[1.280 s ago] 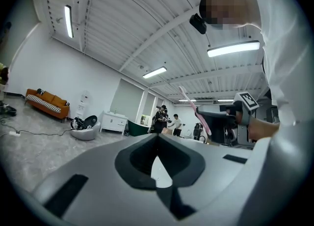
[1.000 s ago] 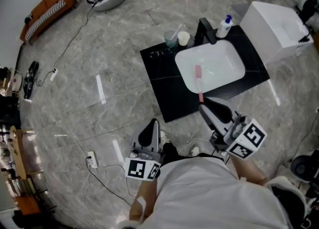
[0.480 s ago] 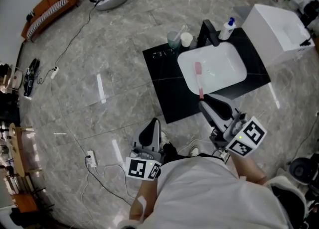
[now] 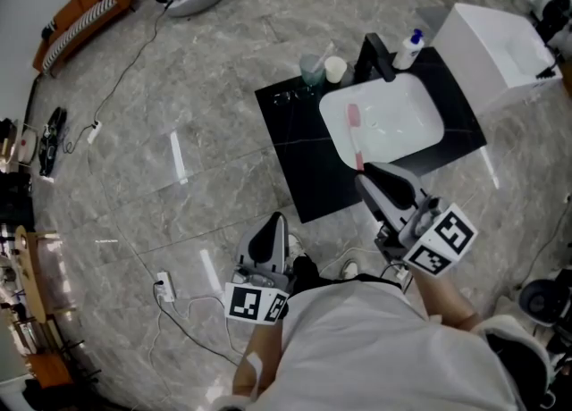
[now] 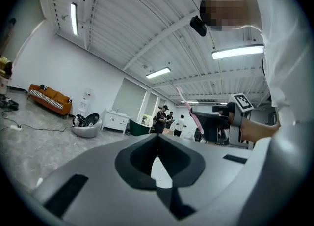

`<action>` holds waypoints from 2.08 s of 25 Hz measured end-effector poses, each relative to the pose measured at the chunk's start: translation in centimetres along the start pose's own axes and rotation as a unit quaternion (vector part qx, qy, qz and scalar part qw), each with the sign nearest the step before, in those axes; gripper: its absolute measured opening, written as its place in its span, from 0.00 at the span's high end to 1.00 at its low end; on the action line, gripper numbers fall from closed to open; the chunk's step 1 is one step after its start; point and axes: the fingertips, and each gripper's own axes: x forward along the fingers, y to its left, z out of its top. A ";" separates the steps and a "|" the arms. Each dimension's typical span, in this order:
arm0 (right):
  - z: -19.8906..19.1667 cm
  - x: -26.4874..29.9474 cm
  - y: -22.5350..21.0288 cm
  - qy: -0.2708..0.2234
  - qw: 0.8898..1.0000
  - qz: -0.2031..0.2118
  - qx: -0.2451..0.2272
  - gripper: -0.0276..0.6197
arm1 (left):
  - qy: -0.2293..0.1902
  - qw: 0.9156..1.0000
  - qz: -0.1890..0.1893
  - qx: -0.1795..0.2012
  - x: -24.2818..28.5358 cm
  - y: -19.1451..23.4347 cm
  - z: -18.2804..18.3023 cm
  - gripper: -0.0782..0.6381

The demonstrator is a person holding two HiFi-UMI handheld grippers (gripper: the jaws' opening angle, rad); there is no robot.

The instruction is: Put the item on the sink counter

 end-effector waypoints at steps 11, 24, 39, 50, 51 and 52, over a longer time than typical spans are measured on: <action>-0.6 2.5 -0.6 0.011 1.000 -0.009 -0.014 0.84 | 0.000 1.000 -0.016 -0.011 0.5 1.2 0.0 0.89; -4.2 4.9 -3.5 0.044 0.998 -0.037 -0.017 0.84 | 0.007 1.000 -0.025 -0.013 0.8 2.3 -0.1 0.89; -10.0 7.7 -8.7 0.092 0.993 -0.077 0.018 0.84 | 0.018 0.999 -0.018 -0.022 1.2 4.2 -0.8 0.89; -15.0 8.8 -11.8 0.140 0.983 -0.119 0.016 0.84 | 0.025 0.999 -0.012 -0.031 1.0 5.9 -1.2 0.89; -15.4 8.9 -12.0 0.144 0.982 -0.123 0.013 0.84 | 0.025 0.999 -0.012 -0.033 1.0 6.1 -1.2 0.89; -15.8 9.0 -12.3 0.148 0.981 -0.127 0.010 0.84 | 0.026 0.999 -0.012 -0.035 0.9 6.3 -1.3 0.89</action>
